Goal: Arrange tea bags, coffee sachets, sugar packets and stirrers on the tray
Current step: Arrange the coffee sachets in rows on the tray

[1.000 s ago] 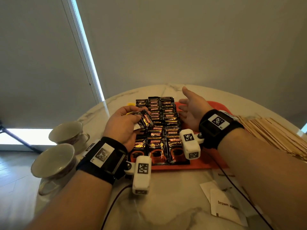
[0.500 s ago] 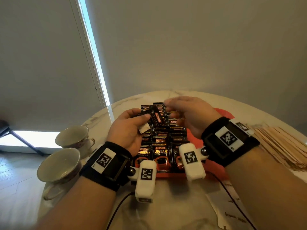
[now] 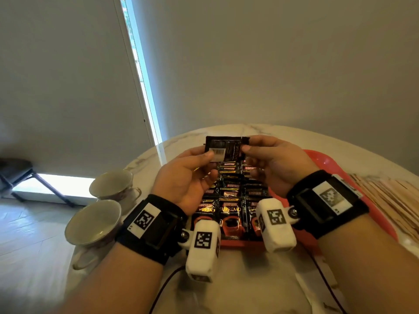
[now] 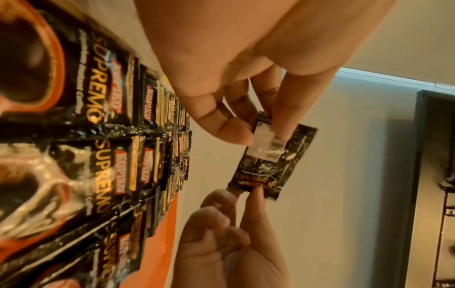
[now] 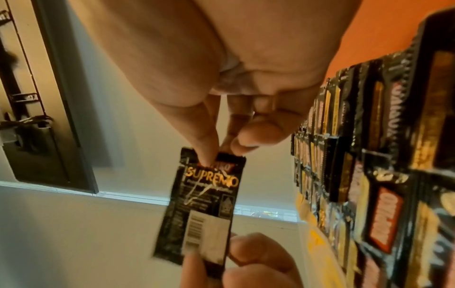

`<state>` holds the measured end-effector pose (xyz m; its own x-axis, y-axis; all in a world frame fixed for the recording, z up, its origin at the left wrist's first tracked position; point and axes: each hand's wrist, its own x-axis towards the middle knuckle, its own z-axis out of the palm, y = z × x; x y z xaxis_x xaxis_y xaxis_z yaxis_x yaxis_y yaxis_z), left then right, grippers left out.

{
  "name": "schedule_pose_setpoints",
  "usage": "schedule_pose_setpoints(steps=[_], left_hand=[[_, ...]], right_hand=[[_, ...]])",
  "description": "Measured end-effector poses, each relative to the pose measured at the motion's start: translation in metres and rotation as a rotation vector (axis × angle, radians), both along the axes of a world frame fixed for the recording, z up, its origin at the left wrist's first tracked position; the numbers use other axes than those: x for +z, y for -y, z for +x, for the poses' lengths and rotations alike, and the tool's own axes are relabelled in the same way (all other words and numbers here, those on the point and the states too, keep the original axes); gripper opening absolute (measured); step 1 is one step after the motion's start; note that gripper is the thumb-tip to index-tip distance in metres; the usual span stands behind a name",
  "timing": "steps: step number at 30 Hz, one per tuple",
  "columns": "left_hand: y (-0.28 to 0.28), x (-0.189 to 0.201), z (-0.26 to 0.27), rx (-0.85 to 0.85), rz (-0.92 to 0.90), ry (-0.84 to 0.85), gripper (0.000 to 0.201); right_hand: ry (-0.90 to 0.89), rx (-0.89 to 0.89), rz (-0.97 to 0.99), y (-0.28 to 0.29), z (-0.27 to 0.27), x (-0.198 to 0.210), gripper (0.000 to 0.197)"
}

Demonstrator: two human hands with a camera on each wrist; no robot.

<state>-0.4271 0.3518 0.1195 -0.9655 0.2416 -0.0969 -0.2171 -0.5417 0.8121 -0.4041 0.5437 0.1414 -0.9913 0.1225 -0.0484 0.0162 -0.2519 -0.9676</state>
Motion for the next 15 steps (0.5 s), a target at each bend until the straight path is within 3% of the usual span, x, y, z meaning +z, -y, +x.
schedule_pose_setpoints(steps=[3, 7, 11, 15], left_hand=[[0.003, 0.0, 0.001, -0.077, 0.046, 0.06, 0.043], [0.0, -0.004, 0.0, -0.126, -0.126, 0.031, 0.013], [-0.001, -0.008, 0.001, -0.087, -0.259, -0.045, 0.032], [-0.006, -0.004, 0.01, -0.067, -0.394, -0.074, 0.032]], right_hand=[[-0.053, 0.012, 0.052, -0.002, -0.001, -0.003, 0.028], [-0.037, 0.042, 0.124, -0.001, -0.004, -0.009, 0.034], [0.019, 0.054, 0.059, -0.004, -0.006, -0.006, 0.027], [-0.068, 0.045, 0.299, -0.008, -0.005, -0.003, 0.02]])
